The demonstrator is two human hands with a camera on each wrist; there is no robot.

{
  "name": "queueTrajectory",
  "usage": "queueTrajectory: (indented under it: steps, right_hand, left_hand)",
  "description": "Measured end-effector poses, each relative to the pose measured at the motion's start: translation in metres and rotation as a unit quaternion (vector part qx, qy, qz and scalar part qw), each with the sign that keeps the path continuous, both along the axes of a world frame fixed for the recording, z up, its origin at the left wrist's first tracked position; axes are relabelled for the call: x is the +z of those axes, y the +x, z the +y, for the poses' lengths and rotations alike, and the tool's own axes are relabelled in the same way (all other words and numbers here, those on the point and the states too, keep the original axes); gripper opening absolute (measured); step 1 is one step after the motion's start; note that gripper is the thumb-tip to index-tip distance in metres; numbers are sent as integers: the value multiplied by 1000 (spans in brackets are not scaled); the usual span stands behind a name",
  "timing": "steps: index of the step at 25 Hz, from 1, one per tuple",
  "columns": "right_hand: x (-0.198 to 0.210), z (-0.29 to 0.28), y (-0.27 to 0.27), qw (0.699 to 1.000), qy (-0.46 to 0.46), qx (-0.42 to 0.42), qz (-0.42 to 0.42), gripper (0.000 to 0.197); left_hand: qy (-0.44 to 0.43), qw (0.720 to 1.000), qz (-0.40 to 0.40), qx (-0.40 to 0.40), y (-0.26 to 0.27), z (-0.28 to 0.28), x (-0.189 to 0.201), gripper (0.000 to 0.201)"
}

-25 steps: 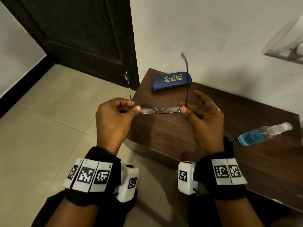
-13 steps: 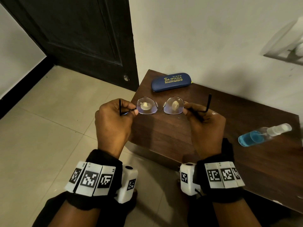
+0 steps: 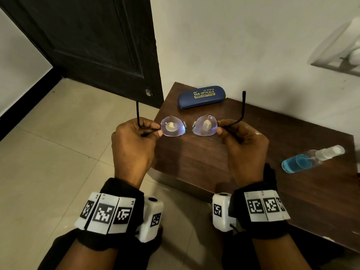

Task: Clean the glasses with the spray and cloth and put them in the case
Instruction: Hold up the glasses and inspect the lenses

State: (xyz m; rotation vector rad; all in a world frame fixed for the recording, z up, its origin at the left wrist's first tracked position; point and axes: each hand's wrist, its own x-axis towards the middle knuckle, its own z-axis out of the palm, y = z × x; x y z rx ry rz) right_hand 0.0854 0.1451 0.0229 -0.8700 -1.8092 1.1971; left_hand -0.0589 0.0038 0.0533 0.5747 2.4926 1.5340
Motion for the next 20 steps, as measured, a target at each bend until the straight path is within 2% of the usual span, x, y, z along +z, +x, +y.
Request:
queueTrajectory:
  steps: [9,20]
  right_hand:
    - [-1,4,2,1000,5,-14,-14,15]
    - [-1,4,3,1000,1,-15,-16,14]
  left_hand:
    - [7,1000,-11,6,5,5,0,21]
    - [4,1000,-13,2,6,5,4,16]
